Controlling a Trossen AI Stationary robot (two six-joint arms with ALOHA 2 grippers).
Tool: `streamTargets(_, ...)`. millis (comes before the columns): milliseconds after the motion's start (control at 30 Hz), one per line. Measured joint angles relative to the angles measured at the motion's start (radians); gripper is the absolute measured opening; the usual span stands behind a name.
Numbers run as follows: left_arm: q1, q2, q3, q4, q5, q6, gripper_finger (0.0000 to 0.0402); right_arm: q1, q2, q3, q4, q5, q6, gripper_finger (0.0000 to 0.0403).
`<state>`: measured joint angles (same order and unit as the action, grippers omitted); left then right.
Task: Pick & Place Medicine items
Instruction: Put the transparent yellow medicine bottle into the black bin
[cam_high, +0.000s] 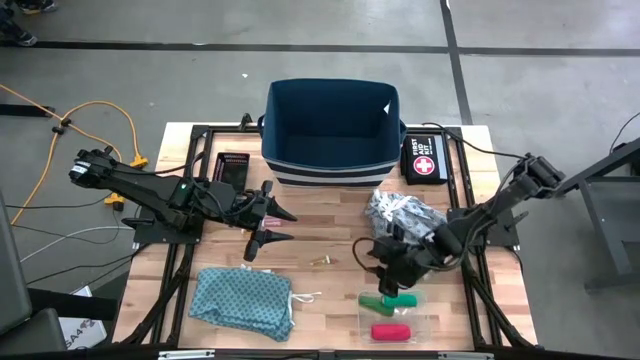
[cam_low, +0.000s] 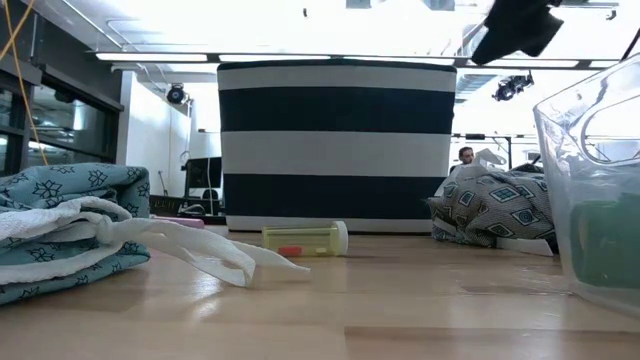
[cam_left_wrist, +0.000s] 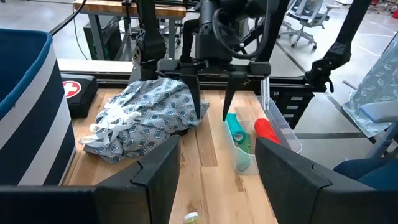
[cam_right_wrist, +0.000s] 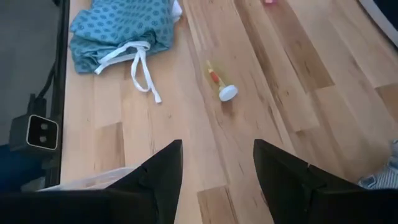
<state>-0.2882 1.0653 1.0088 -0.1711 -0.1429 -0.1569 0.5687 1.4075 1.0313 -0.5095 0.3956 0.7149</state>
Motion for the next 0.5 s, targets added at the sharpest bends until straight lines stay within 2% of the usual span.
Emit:
streamTargets(267, 0.000, 0.000, 0.000, 0.000, 0.000, 0.000, 0.0199, -0.032, 0.000, 0.000, 0.018, -0.051, -0.048, 0.0184)
streamTargets(500, 0.000, 0.000, 0.000, 0.000, 0.000, 0.000, 0.0199, -0.035, -0.014, -0.002, 0.019, -0.031, -0.066, 0.0184)
